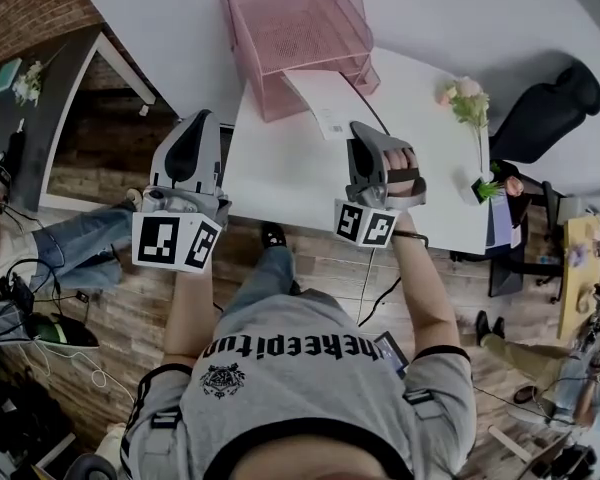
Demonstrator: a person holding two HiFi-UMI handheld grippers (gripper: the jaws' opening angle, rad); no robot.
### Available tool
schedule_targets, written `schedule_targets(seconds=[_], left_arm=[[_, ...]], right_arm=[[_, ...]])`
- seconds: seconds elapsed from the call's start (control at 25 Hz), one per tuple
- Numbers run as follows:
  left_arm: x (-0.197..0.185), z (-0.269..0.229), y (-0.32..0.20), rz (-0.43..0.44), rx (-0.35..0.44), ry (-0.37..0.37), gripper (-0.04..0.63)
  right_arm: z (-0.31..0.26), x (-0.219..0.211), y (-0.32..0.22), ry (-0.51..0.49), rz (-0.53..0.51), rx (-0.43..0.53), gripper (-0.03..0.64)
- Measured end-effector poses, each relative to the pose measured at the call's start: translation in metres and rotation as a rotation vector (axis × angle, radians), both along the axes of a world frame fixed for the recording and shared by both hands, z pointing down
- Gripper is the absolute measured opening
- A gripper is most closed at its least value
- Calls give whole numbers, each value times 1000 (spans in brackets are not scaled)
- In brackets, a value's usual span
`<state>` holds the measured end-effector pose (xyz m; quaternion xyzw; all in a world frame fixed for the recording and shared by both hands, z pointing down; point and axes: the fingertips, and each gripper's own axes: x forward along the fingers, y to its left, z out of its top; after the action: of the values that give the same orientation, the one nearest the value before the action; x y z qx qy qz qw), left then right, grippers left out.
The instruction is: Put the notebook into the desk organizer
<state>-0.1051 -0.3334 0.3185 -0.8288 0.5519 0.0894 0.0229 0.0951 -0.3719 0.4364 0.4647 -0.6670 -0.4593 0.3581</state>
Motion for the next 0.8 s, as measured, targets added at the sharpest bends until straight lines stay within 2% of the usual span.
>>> schedule_targets(seconds=[0.28,0.8], left_arm=[[-7,4,-8,-10,-11,0,5],[-17,16,-31,-26,-43,-8,5]], right_arm=[[14,-11,-25,84,1,0,9],[50,-36,-63,189,-34,-84,9]])
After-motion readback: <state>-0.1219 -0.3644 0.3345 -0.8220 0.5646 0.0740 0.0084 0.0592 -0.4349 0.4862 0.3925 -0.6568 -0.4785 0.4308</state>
